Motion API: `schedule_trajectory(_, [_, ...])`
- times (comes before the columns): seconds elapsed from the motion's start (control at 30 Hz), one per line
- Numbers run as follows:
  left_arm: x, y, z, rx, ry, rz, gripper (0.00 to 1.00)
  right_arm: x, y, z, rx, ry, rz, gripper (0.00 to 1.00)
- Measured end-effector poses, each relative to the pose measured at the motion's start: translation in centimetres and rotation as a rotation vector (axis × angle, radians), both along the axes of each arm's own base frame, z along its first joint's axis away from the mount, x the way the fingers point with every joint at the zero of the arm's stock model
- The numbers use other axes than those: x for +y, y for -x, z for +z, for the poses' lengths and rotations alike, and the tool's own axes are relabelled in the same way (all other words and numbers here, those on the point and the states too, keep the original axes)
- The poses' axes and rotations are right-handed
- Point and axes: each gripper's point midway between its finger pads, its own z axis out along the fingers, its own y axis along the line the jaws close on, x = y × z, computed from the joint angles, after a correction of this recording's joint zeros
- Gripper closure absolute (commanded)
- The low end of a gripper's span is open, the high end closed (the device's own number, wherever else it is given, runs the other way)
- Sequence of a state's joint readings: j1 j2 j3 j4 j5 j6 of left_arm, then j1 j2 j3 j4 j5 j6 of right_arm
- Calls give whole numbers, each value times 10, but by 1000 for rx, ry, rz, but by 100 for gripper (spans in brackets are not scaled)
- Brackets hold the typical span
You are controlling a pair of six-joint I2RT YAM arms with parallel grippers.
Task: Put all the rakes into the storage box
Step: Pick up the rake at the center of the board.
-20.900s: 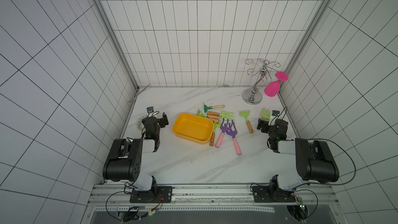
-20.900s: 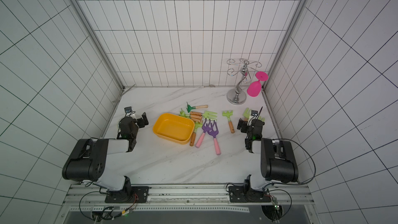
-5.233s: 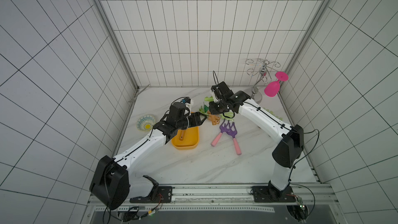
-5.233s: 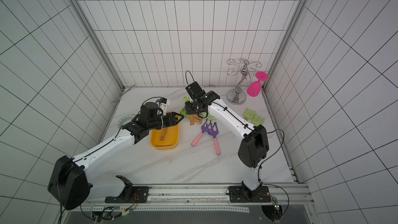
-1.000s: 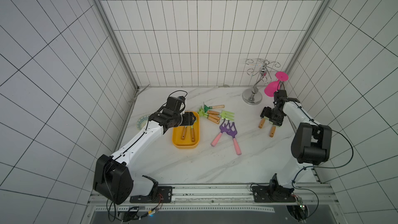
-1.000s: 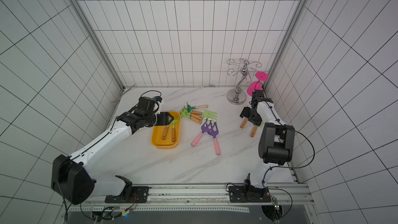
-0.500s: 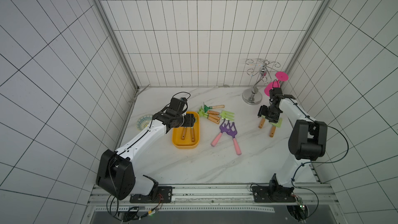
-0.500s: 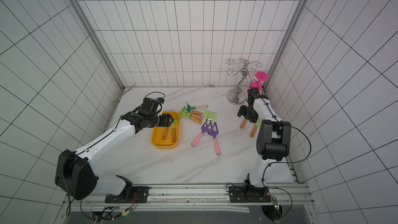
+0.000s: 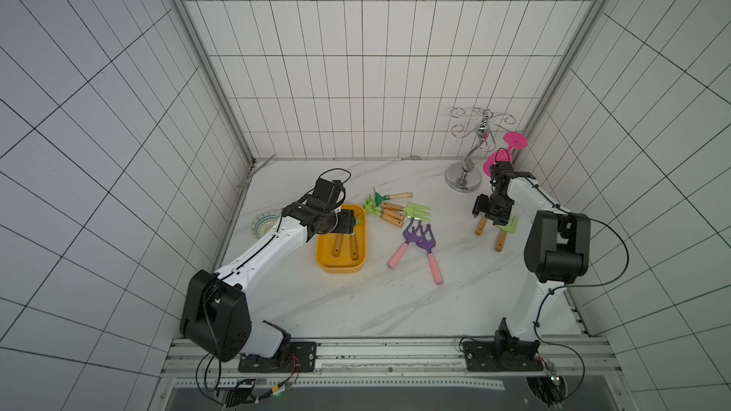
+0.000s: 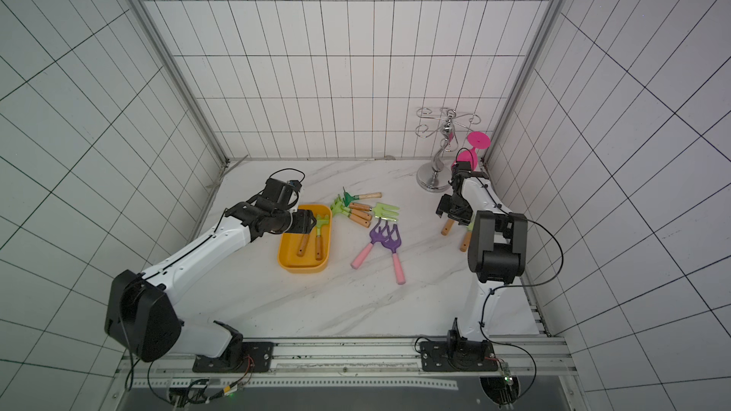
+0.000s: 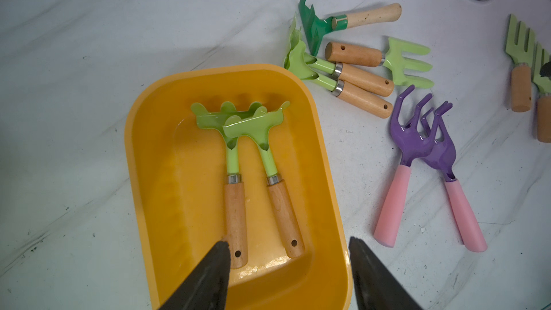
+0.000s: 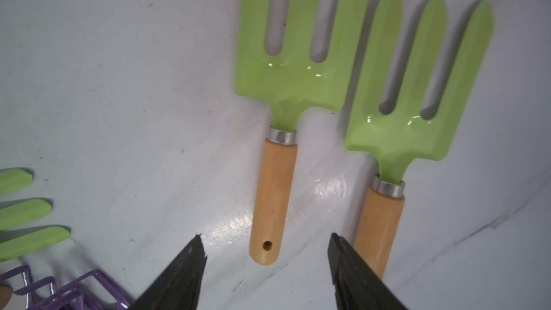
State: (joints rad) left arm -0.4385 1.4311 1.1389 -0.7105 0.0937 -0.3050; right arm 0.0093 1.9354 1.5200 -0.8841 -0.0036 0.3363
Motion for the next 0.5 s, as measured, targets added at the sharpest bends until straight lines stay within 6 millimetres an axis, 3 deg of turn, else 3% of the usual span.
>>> schedule_trajectory(0.13, [0, 0, -4, 12, -5, 0, 35, -3, -4, -8, 5, 2, -9, 33])
schedule_trajectory(0.33, [1, 2, -10, 33, -14, 1, 35, -3, -7, -40, 55, 7, -24, 41])
schedule_trajectory(0.5, [2, 3, -11, 42, -18, 2, 35, -2, -10, -52, 60, 2, -49, 53])
